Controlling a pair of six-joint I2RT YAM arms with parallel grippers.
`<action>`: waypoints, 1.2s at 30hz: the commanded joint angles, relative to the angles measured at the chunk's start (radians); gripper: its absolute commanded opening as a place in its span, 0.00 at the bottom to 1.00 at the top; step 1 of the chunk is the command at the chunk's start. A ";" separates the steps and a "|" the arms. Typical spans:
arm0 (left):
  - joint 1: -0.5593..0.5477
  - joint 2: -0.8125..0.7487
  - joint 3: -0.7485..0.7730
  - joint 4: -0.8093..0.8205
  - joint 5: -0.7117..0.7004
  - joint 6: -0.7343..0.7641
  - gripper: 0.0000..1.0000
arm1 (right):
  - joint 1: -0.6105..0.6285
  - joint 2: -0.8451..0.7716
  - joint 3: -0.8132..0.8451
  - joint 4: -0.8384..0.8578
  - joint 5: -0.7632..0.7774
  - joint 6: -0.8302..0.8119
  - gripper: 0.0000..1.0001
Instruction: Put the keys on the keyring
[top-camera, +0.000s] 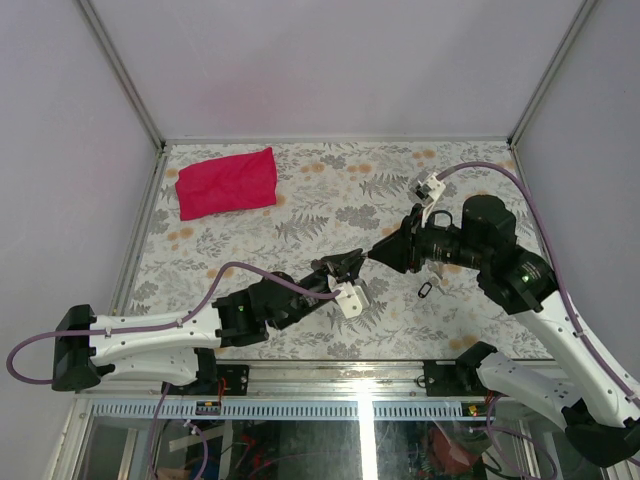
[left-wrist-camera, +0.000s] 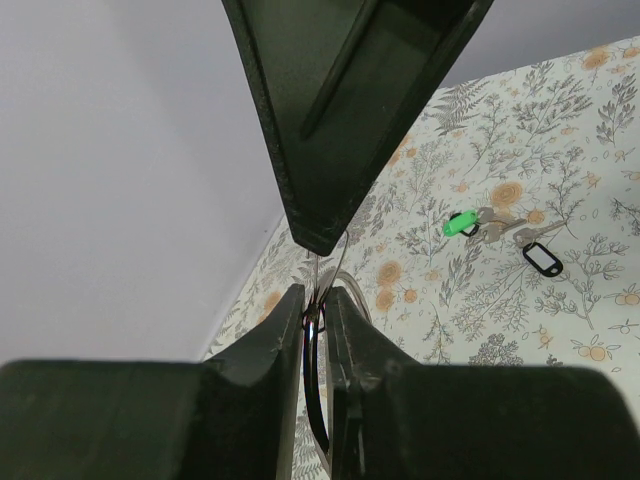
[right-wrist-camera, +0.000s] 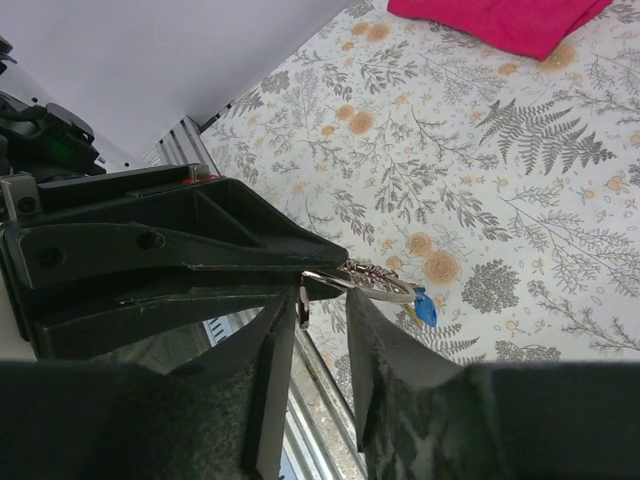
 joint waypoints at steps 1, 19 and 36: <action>-0.005 -0.007 0.035 0.040 -0.010 -0.005 0.00 | -0.003 0.008 0.002 0.056 -0.036 0.021 0.29; -0.005 -0.030 -0.012 0.106 0.021 0.018 0.23 | -0.003 0.003 0.034 0.026 -0.021 0.007 0.00; -0.006 -0.036 -0.021 0.105 0.067 0.028 0.16 | -0.003 0.014 0.028 0.022 -0.024 0.005 0.00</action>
